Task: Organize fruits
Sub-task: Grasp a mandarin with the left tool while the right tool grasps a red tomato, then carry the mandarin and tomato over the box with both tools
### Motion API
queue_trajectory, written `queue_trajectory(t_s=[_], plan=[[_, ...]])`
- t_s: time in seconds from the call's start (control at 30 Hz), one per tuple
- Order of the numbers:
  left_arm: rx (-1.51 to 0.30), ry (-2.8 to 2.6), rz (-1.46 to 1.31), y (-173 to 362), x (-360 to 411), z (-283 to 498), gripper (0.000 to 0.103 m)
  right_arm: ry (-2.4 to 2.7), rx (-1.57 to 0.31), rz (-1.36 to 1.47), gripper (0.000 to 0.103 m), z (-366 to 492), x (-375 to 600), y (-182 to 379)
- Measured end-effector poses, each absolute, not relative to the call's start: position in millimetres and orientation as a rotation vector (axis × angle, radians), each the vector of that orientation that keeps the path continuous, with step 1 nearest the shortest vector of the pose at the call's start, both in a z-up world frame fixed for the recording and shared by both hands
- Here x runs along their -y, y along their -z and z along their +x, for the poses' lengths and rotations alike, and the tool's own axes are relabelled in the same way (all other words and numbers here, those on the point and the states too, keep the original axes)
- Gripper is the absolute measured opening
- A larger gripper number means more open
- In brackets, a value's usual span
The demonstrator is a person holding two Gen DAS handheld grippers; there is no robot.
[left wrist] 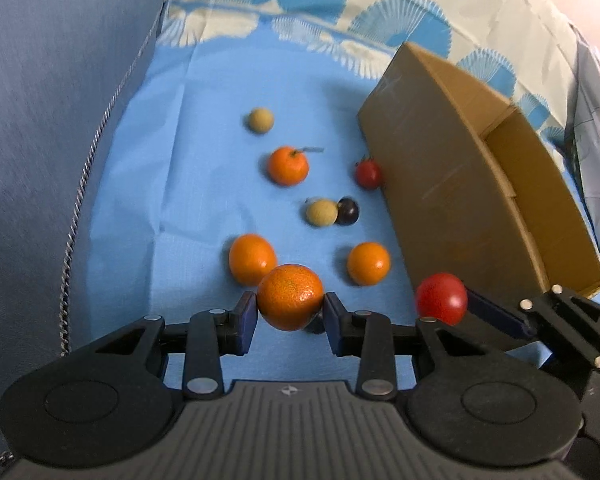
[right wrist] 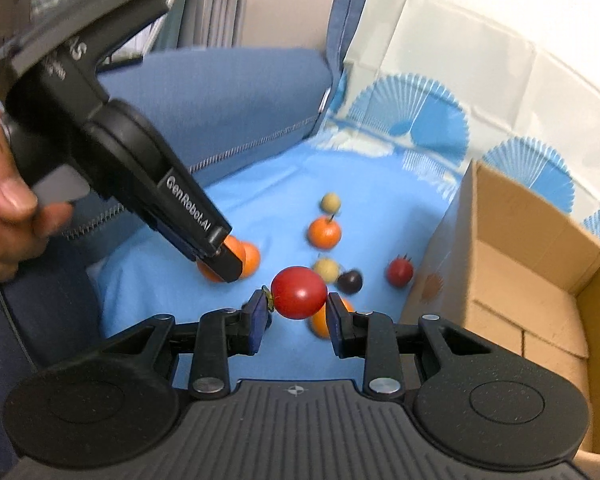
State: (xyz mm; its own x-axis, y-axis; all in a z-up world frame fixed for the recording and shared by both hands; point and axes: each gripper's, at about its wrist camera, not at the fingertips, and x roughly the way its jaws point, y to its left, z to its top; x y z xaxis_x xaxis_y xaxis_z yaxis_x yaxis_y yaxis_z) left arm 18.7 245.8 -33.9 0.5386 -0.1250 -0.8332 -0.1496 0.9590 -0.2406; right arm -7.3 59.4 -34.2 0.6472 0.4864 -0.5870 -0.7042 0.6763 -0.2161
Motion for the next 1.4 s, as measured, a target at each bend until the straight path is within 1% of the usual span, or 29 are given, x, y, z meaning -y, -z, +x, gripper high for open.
queue_trajectory(t_s=[0.2, 0.37, 0.53, 0.7, 0.8, 0.87, 0.97, 1.13, 1.4], plan=[[-0.908, -0.006, -0.263, -1, -231, 9, 0.04, -0.701, -0.437, -0.372, 0.033, -13, -32, -4], [-0.835, 0.003, -0.226, -34, -210, 6, 0.04, -0.674, -0.316, -0.304, 0.033, -6, 7, -49], [-0.851, -0.058, -0.158, -51, -181, 22, 0.04, -0.578, -0.219, -0.287, 0.033, 16, 55, -81], [-0.782, -0.036, -0.147, -47, -145, 42, 0.04, -0.462, -0.272, -0.219, 0.033, 50, 99, -71], [-0.749, 0.046, -0.209, -27, -121, 45, 0.04, -0.421, -0.341, -0.151, 0.033, 61, 116, -54], [-0.748, 0.089, -0.209, -13, -105, 42, 0.04, -0.419, -0.332, -0.144, 0.033, 61, 116, -50], [-0.68, 0.075, -0.101, -13, -85, 34, 0.04, -0.392, -0.35, -0.202, 0.033, 62, 114, -39], [-0.547, 0.109, -0.086, -20, -73, 29, 0.04, -0.359, -0.359, -0.225, 0.033, 61, 132, -32], [-0.563, 0.142, -0.039, -9, -60, 32, 0.04, -0.314, -0.382, -0.233, 0.033, 65, 141, -28]])
